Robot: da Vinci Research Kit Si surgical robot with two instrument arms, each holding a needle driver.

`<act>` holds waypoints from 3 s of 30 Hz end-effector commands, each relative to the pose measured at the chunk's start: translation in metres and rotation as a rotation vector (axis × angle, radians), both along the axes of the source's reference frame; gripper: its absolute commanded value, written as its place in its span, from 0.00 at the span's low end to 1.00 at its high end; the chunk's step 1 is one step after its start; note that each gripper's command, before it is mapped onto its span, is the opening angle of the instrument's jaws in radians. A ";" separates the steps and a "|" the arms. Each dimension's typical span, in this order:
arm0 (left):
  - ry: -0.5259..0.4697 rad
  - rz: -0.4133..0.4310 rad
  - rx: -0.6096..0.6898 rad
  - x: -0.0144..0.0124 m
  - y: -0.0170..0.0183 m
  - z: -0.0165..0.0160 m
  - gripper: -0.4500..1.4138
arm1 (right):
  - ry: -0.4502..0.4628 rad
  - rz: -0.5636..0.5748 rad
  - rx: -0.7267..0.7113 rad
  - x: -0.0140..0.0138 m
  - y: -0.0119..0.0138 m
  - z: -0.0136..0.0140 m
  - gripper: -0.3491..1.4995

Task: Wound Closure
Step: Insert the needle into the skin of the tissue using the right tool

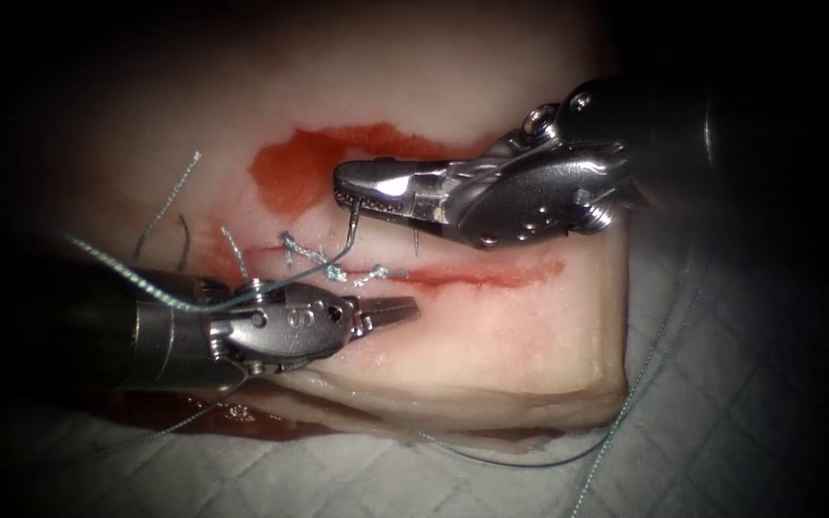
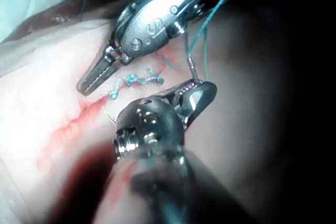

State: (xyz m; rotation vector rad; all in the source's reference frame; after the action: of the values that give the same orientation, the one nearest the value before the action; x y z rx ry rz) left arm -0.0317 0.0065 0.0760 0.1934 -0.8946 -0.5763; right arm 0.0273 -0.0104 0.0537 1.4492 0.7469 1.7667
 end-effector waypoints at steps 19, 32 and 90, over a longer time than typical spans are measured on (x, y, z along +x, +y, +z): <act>-0.001 0.000 0.002 -0.0006 0.0000 0.0003 0.00 | -0.004 0.007 -0.016 0.0018 0.0003 0.0009 0.00; -0.002 0.000 0.003 -0.0005 0.0000 0.0003 0.00 | -0.038 -0.018 -0.022 0.0016 0.0001 0.0011 0.00; 0.066 0.071 -0.014 -0.0002 -0.0011 0.0011 0.00 | -0.002 0.169 0.284 0.0007 -0.0002 0.0042 0.00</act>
State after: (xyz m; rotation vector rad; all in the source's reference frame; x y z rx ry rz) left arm -0.0313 0.0054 0.0766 0.1910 -0.8209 -0.5063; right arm 0.0271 -0.0112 0.0576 1.6098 0.6450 2.0803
